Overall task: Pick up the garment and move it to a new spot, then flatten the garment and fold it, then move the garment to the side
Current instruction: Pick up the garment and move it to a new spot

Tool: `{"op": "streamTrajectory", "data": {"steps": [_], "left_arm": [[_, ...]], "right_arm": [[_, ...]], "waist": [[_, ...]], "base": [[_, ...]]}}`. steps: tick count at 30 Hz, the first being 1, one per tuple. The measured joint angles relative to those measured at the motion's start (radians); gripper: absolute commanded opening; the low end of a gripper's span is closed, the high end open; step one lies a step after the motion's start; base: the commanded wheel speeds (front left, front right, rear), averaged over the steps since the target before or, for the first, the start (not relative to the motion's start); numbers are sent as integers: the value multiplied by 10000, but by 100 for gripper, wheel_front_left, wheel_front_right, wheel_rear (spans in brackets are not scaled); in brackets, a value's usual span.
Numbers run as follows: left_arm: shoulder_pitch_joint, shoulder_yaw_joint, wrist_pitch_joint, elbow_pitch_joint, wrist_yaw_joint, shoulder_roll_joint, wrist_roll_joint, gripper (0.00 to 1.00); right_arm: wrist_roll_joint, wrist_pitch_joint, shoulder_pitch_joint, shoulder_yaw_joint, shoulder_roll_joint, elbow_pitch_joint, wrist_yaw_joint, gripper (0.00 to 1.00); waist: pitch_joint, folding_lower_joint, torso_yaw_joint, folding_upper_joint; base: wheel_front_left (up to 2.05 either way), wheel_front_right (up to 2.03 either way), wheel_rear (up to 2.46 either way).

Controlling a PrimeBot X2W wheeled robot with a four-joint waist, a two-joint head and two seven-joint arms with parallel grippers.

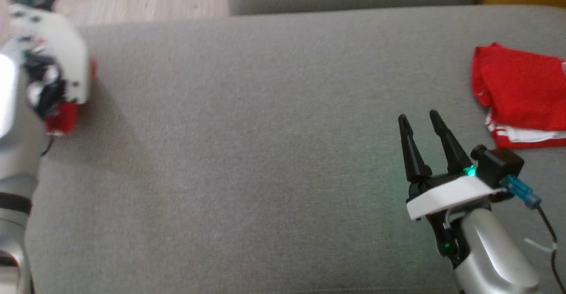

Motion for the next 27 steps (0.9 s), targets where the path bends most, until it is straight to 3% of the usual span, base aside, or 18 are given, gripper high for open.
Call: {"op": "streamTrajectory", "data": {"steps": [8,20,27], "left_arm": [[-699,-2426,487,-2504,-54,79,-1760,0],[-1877,-3206,573,-4765,-54,-696,-3894,0],[83,-3699,512,-4859,-54,-67,-4533,0]], "right_arm": [[67,0,254,-29,17,44,0,100],[73,0,285,-159,-2,-12,0,100],[75,0,540,-293,-15,-25,0,100]], "waist": [[-676,0,-719,0],[-902,0,-1926,0],[-688,0,-2058,0]], "base": [[0,0,0],[0,0,0],[0,0,0]]}}
